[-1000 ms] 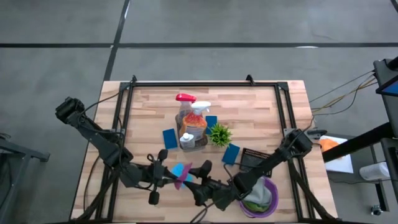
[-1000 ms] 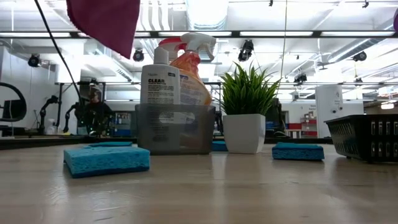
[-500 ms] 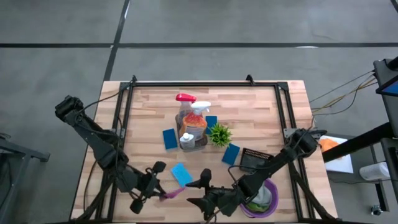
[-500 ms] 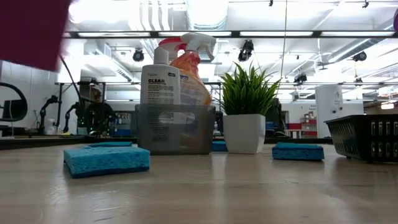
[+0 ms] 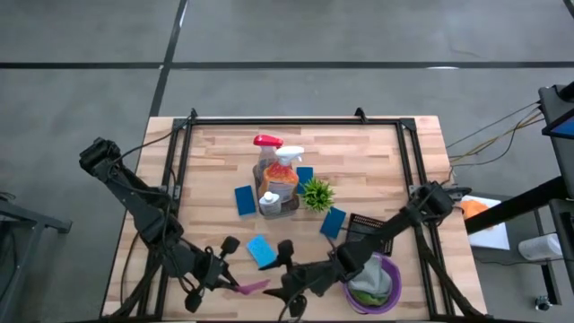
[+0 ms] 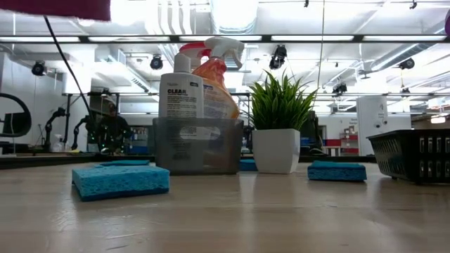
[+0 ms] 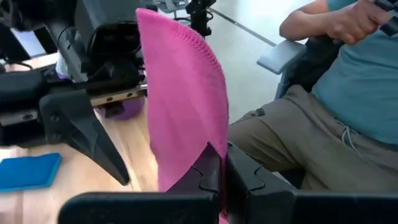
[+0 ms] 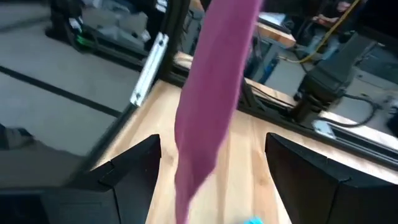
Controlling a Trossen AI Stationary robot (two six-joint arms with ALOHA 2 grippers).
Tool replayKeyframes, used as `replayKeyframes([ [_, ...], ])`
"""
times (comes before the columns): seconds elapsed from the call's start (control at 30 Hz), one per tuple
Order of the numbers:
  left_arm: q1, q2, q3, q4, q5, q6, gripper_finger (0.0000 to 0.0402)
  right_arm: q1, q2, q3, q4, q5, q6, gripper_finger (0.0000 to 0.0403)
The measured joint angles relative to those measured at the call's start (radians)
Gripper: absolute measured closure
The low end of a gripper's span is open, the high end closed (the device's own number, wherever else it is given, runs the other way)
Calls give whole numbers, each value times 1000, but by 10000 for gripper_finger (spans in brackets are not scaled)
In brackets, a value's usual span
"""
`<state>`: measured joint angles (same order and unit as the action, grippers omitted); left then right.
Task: Pick & Place Kitchen Items
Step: Put the purple towel into the purple bucket
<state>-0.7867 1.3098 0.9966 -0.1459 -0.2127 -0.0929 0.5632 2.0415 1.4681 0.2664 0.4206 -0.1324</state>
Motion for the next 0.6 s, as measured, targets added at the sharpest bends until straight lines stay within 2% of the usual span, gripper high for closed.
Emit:
replayKeyframes([
  [0.17, 1, 0, -1, 0, -4, 17, 400, -20, 0, 1, 30, -22, 26, 122],
  [0.27, 1, 0, -1, 0, -13, 19, 400, -22, 0, 1, 58, -22, 25, 152],
  [0.37, 1, 0, -1, 0, -23, 19, 400, -21, 0, 2, 68, -22, 25, 211],
  [0.53, 3, 0, -1, 0, -23, 43, 400, -21, 0, 2, 65, -79, 23, 356],
  [0.6, 3, 0, -2, 0, -22, 45, 399, -21, 0, 1, 63, -94, 14, 371],
])
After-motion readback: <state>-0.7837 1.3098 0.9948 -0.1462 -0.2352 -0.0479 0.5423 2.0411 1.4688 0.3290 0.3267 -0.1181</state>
